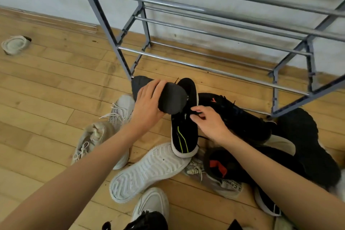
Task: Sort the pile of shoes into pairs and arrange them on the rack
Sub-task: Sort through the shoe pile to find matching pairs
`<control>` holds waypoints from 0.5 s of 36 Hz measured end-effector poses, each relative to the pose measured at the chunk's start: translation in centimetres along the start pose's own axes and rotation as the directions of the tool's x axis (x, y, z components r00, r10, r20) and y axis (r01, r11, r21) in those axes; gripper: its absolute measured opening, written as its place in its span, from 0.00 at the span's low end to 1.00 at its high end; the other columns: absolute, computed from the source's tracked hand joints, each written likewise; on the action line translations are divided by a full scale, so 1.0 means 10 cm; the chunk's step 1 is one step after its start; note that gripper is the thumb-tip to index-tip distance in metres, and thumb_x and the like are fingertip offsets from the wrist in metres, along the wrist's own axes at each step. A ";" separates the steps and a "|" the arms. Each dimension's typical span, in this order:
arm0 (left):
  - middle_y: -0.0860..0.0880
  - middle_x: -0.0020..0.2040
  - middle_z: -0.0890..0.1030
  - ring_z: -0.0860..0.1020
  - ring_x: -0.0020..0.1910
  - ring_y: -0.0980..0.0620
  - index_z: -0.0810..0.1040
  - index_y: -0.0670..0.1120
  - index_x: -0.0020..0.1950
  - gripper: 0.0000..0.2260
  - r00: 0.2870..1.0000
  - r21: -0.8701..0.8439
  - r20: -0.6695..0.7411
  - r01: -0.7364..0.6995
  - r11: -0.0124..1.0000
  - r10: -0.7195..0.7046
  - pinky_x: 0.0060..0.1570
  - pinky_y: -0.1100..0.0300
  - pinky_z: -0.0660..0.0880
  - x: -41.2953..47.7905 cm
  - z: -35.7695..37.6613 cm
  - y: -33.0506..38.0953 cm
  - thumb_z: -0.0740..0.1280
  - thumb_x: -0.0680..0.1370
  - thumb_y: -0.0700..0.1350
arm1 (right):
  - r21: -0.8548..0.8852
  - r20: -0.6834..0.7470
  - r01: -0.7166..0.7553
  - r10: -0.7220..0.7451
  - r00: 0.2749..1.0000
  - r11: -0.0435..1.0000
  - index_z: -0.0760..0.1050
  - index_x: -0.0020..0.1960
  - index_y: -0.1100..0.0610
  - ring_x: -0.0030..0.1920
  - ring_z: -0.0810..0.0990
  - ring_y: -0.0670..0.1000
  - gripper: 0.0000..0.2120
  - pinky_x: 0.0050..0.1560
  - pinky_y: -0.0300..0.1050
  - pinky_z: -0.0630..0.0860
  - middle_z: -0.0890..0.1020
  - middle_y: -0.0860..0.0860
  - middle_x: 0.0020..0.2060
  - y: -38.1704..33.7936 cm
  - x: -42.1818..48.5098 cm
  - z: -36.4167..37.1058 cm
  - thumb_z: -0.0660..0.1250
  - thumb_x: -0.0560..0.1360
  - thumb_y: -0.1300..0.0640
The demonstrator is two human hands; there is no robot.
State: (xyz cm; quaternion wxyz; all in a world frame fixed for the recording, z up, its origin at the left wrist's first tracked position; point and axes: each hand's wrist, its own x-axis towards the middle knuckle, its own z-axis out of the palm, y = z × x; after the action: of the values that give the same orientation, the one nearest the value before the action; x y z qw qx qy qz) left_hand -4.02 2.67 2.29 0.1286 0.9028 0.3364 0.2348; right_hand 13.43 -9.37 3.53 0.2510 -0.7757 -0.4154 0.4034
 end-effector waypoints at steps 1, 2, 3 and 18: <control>0.40 0.66 0.71 0.69 0.66 0.42 0.60 0.47 0.70 0.40 1.000 -0.055 -0.024 -0.013 0.998 0.011 0.63 0.45 0.68 -0.03 0.00 0.04 0.77 0.63 0.44 | 0.134 -0.044 -0.030 0.037 0.998 0.991 0.74 0.64 0.53 0.60 0.76 0.49 0.15 0.62 0.44 0.73 0.77 0.50 0.59 -0.04 -0.03 -0.03 0.61 0.79 0.51; 0.40 0.66 0.71 0.69 0.65 0.43 0.60 0.46 0.70 0.40 0.998 -0.072 -0.045 -0.039 0.997 0.036 0.61 0.46 0.70 -0.06 0.00 0.08 0.77 0.63 0.45 | 0.280 -0.036 -0.079 0.093 0.995 0.957 0.75 0.62 0.54 0.56 0.78 0.49 0.15 0.61 0.47 0.76 0.80 0.49 0.55 -0.09 -0.05 -0.06 0.59 0.80 0.48; 0.40 0.66 0.71 0.69 0.63 0.44 0.61 0.45 0.69 0.39 0.995 -0.063 -0.063 -0.081 0.995 0.077 0.59 0.48 0.70 -0.08 0.01 0.10 0.77 0.64 0.46 | 0.412 0.024 -0.147 0.150 0.988 0.899 0.76 0.61 0.55 0.53 0.81 0.51 0.18 0.58 0.50 0.78 0.82 0.50 0.50 -0.13 -0.07 -0.10 0.58 0.80 0.46; 0.49 0.65 0.72 0.69 0.68 0.51 0.76 0.47 0.62 0.22 0.921 -0.736 0.370 0.370 0.566 -0.121 0.65 0.54 0.70 -0.20 0.06 0.37 0.62 0.70 0.32 | 0.538 0.146 -0.163 0.100 0.984 0.827 0.79 0.53 0.57 0.52 0.83 0.54 0.09 0.50 0.54 0.82 0.82 0.57 0.52 -0.03 -0.20 -0.25 0.69 0.75 0.55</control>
State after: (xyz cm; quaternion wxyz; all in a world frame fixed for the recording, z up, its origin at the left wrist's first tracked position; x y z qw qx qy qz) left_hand -3.01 -1.45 2.57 0.5933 0.7175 0.2985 0.2100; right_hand 14.70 -11.05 5.91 0.4102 -0.6746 -0.2418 0.5641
